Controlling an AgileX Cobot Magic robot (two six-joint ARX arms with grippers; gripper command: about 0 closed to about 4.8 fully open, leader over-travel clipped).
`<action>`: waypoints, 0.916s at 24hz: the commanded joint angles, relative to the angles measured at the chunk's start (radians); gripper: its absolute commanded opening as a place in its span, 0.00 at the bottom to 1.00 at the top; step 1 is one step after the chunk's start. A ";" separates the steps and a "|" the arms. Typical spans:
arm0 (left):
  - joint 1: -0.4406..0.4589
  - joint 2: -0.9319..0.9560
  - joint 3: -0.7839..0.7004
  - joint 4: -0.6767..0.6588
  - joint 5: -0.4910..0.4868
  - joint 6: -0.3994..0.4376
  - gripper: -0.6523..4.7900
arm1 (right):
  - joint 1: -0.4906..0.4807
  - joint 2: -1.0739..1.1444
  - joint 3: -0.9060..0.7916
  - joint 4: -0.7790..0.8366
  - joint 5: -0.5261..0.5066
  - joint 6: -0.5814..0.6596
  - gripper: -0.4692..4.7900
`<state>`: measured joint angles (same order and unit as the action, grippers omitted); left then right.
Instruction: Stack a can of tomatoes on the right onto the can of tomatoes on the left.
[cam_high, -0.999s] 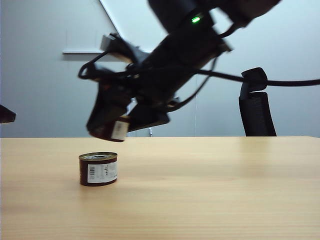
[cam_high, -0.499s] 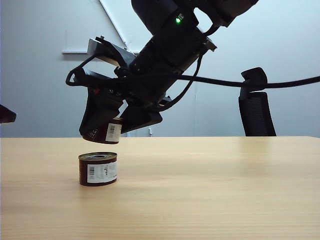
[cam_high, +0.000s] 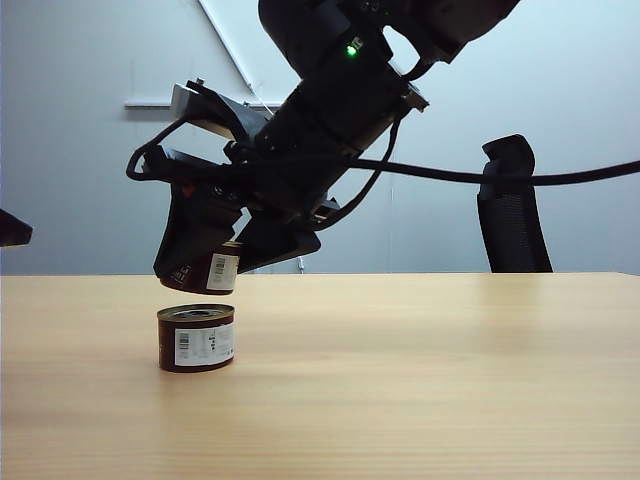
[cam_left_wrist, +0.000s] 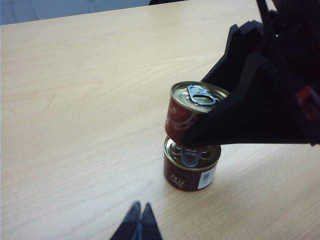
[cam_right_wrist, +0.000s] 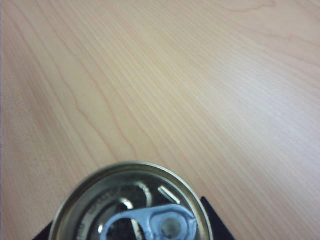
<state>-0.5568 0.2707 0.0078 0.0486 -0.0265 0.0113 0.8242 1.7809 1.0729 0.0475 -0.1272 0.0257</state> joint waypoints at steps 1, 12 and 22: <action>0.002 0.000 0.001 0.013 0.004 0.007 0.12 | 0.004 -0.007 0.006 0.031 -0.006 -0.003 0.46; 0.002 0.000 0.001 0.013 0.004 0.007 0.12 | 0.005 -0.008 0.006 0.029 -0.006 -0.003 0.46; 0.002 0.000 0.001 0.012 0.004 0.007 0.12 | 0.005 -0.008 0.006 0.029 -0.005 -0.003 0.73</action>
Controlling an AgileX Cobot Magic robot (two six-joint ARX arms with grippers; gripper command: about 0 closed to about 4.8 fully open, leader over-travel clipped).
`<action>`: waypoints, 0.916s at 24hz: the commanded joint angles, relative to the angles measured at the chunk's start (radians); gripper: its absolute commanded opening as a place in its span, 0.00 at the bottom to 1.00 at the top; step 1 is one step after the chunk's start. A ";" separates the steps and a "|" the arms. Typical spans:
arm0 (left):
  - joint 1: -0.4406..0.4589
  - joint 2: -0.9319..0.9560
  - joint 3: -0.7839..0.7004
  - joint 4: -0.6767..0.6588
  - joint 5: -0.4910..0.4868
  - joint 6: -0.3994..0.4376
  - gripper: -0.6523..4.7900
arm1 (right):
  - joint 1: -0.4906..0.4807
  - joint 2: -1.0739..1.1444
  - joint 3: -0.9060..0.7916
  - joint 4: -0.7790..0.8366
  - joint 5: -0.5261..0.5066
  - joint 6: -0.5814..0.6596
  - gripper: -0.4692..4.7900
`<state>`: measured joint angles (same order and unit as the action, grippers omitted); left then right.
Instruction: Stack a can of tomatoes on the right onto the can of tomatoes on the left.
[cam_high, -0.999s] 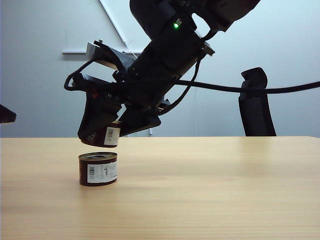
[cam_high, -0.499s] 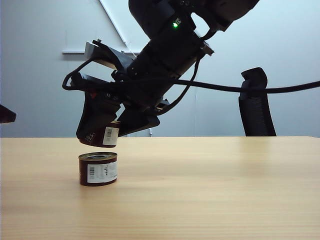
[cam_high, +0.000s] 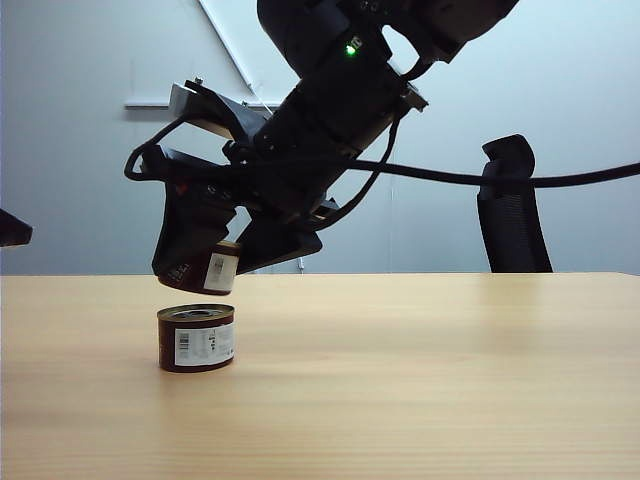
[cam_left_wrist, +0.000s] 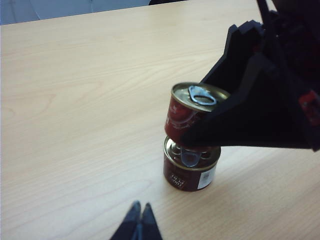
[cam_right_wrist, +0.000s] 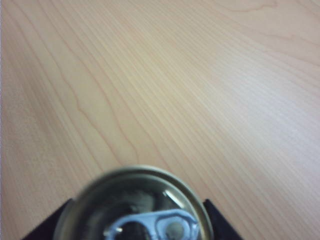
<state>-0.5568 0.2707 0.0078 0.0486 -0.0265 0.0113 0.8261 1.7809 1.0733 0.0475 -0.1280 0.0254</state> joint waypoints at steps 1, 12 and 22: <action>0.002 0.000 0.001 0.013 0.004 0.007 0.12 | 0.003 -0.008 0.005 0.029 -0.005 -0.003 0.73; 0.002 0.000 0.001 0.013 0.004 0.007 0.12 | 0.003 -0.008 0.006 0.097 -0.003 -0.001 0.90; 0.107 -0.025 0.002 0.012 0.065 0.007 0.12 | 0.001 -0.169 0.161 0.084 -0.002 0.073 0.69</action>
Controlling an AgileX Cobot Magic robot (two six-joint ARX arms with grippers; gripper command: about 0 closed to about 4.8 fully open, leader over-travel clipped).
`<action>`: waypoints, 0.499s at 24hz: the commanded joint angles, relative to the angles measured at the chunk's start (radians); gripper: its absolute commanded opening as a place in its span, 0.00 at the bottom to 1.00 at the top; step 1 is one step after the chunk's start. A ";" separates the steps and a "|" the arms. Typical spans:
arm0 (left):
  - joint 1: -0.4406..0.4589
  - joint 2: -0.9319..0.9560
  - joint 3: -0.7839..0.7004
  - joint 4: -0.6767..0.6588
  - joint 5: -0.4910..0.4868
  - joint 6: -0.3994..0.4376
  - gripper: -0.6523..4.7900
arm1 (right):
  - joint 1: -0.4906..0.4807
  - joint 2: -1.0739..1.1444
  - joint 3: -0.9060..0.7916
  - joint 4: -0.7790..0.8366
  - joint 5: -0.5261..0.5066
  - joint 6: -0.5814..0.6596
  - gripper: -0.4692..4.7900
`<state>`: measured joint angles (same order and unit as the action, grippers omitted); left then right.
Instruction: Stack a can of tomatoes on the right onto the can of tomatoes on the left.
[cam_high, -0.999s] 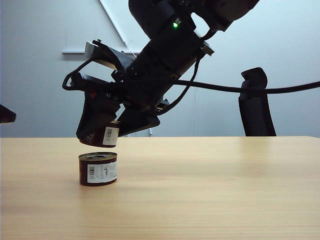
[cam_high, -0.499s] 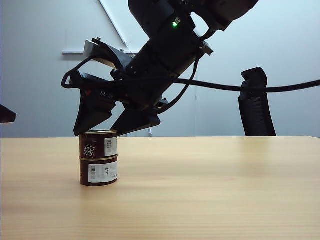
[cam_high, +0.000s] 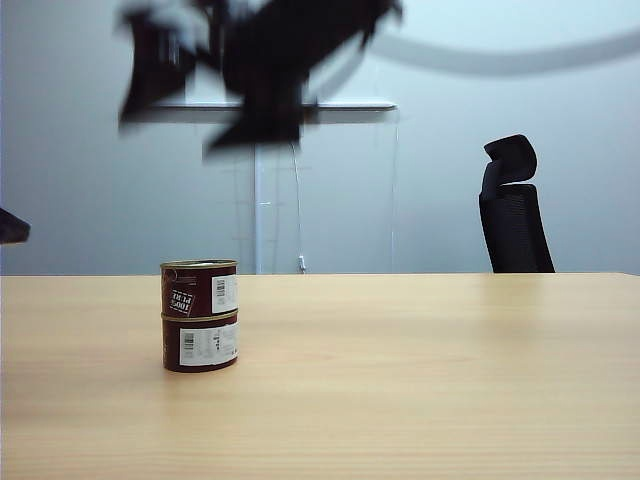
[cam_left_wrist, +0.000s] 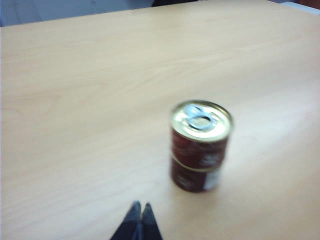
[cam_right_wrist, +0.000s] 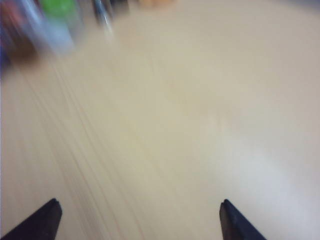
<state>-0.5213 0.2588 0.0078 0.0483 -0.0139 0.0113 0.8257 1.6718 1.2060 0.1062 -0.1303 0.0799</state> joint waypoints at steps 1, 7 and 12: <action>0.109 -0.019 0.002 0.012 0.071 0.007 0.12 | 0.001 -0.084 0.033 0.026 0.000 0.018 0.45; 0.419 -0.113 0.001 0.013 0.085 0.007 0.12 | -0.047 -0.333 0.031 -0.014 0.052 0.023 0.07; 0.518 -0.193 0.001 0.013 0.080 0.007 0.12 | -0.095 -0.474 0.028 -0.106 0.146 0.004 0.07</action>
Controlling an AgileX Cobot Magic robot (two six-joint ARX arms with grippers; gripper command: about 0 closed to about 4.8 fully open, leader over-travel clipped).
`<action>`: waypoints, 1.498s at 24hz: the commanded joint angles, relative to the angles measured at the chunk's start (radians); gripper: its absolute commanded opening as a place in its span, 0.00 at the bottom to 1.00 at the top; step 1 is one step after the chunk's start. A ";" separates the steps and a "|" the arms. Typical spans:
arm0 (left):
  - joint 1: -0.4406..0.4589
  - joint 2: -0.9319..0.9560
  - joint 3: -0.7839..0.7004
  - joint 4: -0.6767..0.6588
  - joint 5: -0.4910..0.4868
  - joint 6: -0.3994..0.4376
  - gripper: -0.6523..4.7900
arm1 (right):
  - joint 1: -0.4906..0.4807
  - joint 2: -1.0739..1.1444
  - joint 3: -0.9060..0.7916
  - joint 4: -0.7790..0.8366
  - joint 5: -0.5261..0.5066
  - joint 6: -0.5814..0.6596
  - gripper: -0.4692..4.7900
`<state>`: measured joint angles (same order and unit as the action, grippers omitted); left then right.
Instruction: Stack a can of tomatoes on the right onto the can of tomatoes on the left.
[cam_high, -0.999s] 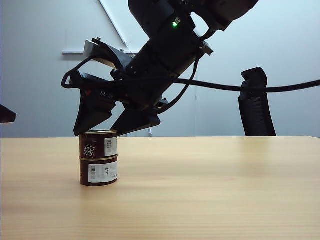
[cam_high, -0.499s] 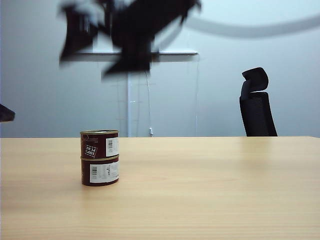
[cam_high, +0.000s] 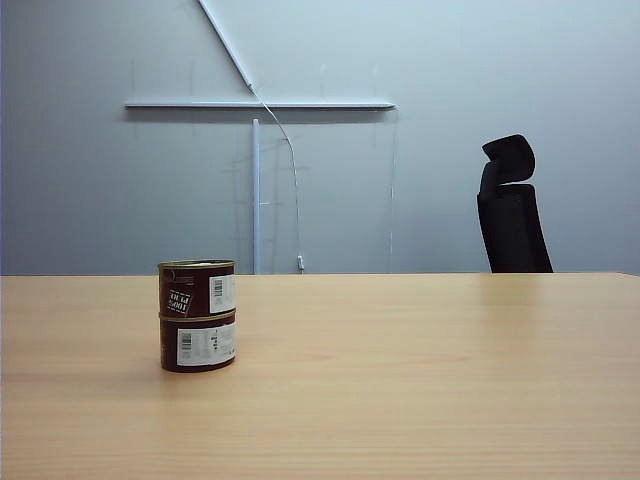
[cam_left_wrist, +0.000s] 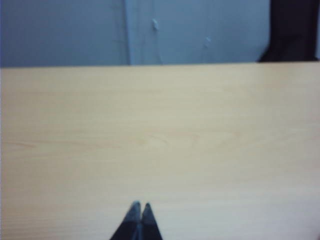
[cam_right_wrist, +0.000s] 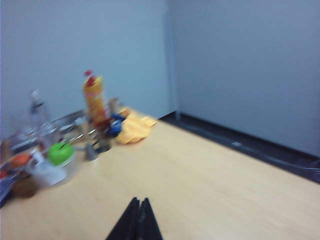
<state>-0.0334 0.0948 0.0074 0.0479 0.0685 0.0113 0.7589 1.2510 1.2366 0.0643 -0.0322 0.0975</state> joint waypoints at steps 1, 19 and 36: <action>0.036 -0.039 0.002 0.013 -0.003 0.007 0.12 | -0.041 -0.076 -0.003 -0.090 0.058 -0.022 0.07; 0.040 -0.089 0.002 0.013 -0.001 0.007 0.12 | -0.175 -0.278 -0.150 -0.231 0.135 -0.049 0.07; 0.040 -0.089 0.002 0.013 -0.001 0.007 0.12 | -0.175 -0.270 -0.150 -0.289 0.152 -0.080 0.07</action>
<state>0.0067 0.0044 0.0071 0.0483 0.0654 0.0113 0.5835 0.9836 1.0832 -0.2295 0.1066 0.0437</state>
